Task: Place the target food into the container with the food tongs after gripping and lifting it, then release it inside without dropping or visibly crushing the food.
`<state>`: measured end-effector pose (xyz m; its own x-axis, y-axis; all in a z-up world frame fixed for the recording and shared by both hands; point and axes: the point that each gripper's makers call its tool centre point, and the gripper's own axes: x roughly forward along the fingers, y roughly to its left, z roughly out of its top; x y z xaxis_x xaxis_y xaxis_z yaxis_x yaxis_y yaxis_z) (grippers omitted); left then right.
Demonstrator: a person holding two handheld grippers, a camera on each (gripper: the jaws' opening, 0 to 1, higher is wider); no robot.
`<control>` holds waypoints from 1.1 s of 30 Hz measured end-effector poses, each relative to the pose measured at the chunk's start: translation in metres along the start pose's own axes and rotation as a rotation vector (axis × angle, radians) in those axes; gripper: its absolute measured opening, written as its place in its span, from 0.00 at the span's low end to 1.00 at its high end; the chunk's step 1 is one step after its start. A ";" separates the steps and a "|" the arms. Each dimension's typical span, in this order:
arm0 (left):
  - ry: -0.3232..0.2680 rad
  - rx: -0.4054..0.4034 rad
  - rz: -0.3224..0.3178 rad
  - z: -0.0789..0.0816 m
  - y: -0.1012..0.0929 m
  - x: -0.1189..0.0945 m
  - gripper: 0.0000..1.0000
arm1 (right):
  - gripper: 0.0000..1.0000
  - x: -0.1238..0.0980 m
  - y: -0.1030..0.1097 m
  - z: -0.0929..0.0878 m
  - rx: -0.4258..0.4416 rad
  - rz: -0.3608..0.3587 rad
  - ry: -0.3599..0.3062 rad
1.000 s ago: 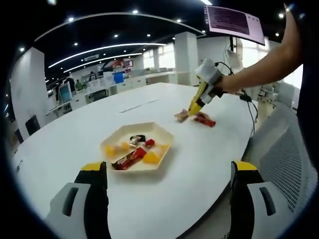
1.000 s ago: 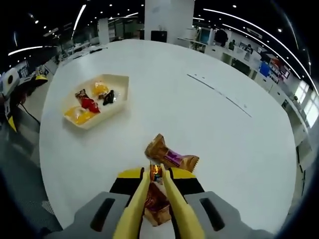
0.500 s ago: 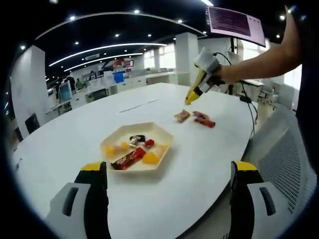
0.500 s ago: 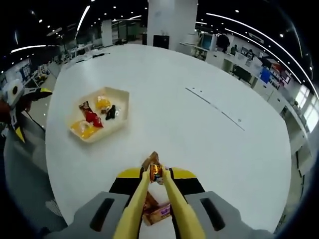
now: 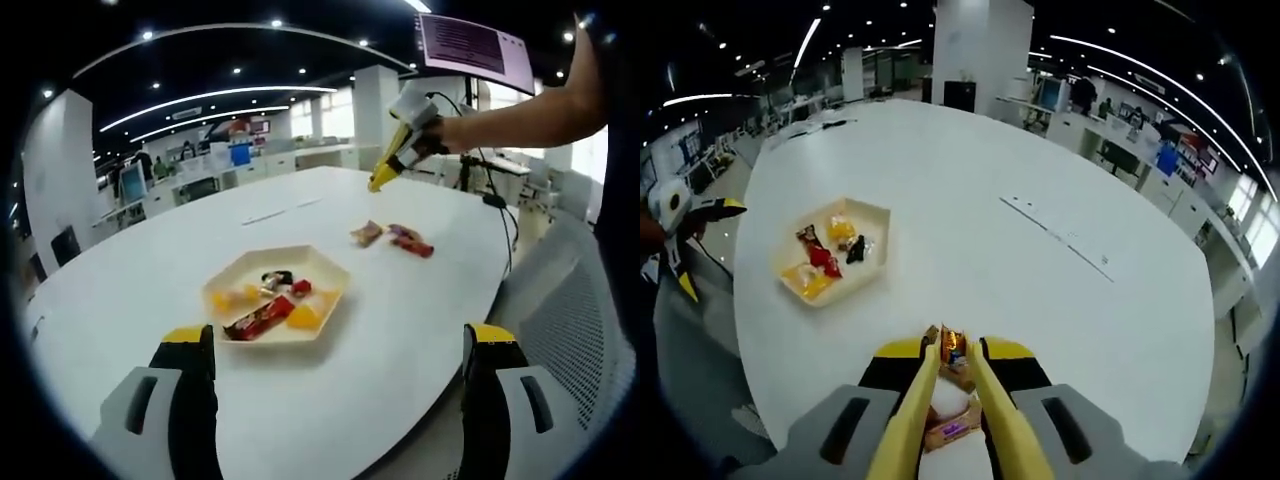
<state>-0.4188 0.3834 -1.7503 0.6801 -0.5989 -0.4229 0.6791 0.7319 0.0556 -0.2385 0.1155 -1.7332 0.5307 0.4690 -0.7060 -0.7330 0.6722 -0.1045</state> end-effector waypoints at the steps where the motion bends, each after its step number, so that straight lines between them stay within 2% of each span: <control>1: 0.000 0.001 -0.002 0.000 0.000 0.000 0.99 | 0.19 0.000 -0.001 0.000 0.002 -0.001 -0.001; 16: 0.011 0.002 -0.009 -0.002 -0.002 0.001 0.99 | 0.19 0.001 0.006 0.006 -0.035 0.023 0.010; 27: 0.023 -0.002 -0.007 -0.004 -0.001 0.002 0.99 | 0.18 0.015 0.024 0.033 -0.068 0.058 -0.011; 33: 0.008 -0.006 0.008 -0.002 0.002 0.001 0.99 | 0.19 0.023 0.038 0.051 -0.088 0.083 -0.019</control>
<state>-0.4172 0.3849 -1.7520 0.6833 -0.5903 -0.4298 0.6720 0.7386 0.0540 -0.2325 0.1807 -1.7178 0.4738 0.5327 -0.7012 -0.8091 0.5777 -0.1078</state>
